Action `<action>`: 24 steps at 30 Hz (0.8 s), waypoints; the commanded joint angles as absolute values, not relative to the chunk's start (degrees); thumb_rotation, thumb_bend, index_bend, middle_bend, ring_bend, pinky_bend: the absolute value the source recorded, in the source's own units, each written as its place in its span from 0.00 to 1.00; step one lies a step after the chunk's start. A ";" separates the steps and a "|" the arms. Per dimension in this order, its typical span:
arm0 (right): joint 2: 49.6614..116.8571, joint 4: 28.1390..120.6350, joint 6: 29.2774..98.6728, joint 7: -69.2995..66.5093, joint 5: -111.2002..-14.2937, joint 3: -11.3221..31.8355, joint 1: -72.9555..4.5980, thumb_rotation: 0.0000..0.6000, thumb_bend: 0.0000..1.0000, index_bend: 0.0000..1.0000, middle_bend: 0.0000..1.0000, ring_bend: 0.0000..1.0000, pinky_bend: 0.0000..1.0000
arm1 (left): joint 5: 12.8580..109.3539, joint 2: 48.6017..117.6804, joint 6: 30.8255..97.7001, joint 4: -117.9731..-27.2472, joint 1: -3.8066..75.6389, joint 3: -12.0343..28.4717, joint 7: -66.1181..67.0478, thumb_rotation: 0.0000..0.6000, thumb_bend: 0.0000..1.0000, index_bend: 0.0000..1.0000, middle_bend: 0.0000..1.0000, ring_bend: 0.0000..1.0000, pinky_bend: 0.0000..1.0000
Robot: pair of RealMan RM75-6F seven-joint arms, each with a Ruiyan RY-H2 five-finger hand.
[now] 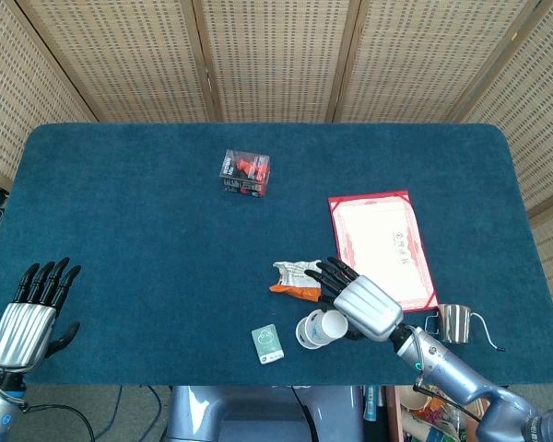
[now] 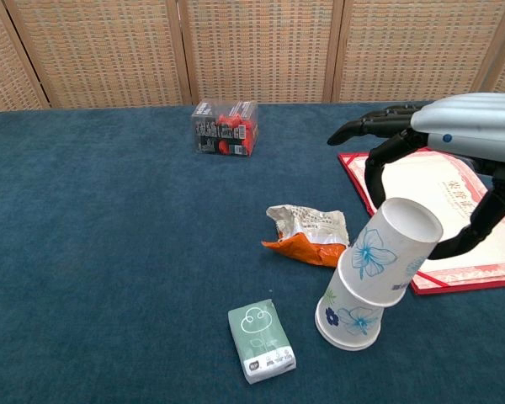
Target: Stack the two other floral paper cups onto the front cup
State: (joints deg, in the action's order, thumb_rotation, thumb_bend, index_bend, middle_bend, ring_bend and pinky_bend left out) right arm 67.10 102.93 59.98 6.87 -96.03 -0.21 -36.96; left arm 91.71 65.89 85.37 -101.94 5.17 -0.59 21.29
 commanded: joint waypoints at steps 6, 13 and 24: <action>67.45 103.01 59.67 6.84 -96.26 -0.46 -36.80 1.00 0.07 0.53 0.10 0.00 0.00 | 91.67 65.77 85.37 -102.33 5.18 -0.52 21.54 1.00 0.31 0.00 0.00 0.00 0.00; 67.62 103.25 59.51 7.05 -96.22 -0.43 -36.73 1.00 0.07 0.51 0.08 0.00 0.00 | 91.65 65.67 85.44 -102.44 5.18 -0.42 21.46 1.00 0.31 0.00 0.00 0.00 0.00; 67.65 104.47 59.09 8.63 -95.62 -0.20 -36.52 1.00 0.07 0.48 0.06 0.00 0.00 | 91.58 65.40 85.55 -102.91 5.07 -0.40 21.59 1.00 0.31 0.00 0.00 0.00 0.00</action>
